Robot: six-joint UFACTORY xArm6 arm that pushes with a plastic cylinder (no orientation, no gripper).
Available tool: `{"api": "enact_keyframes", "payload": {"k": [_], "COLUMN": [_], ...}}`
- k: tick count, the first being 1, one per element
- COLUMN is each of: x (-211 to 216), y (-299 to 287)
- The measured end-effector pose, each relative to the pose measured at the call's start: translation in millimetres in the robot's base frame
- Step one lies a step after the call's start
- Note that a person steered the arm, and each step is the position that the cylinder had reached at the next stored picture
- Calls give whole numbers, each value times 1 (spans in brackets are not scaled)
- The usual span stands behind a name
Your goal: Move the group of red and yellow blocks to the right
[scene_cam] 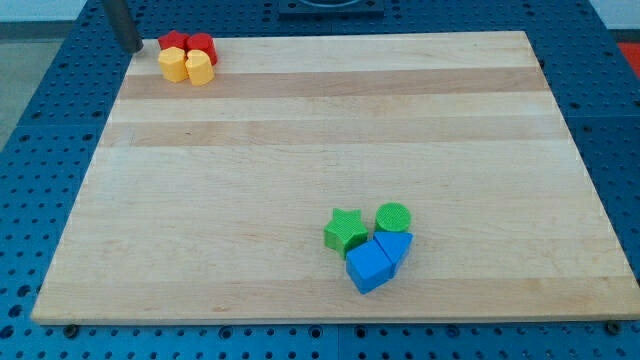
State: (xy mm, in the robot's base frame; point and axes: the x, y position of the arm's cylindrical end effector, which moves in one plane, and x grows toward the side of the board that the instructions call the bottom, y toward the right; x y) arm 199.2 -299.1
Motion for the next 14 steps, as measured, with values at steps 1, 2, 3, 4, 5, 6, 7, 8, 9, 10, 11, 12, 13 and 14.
{"api": "enact_keyframes", "payload": {"k": [1, 2, 3, 4, 5, 6, 7, 8, 9, 10, 11, 12, 13, 14], "x": [-8, 1, 11, 27, 44, 45, 41, 41, 52, 79, 99, 99, 99, 99], "y": [15, 30, 48, 71, 98, 97, 83, 50, 29, 42, 77, 116, 126, 107]}}
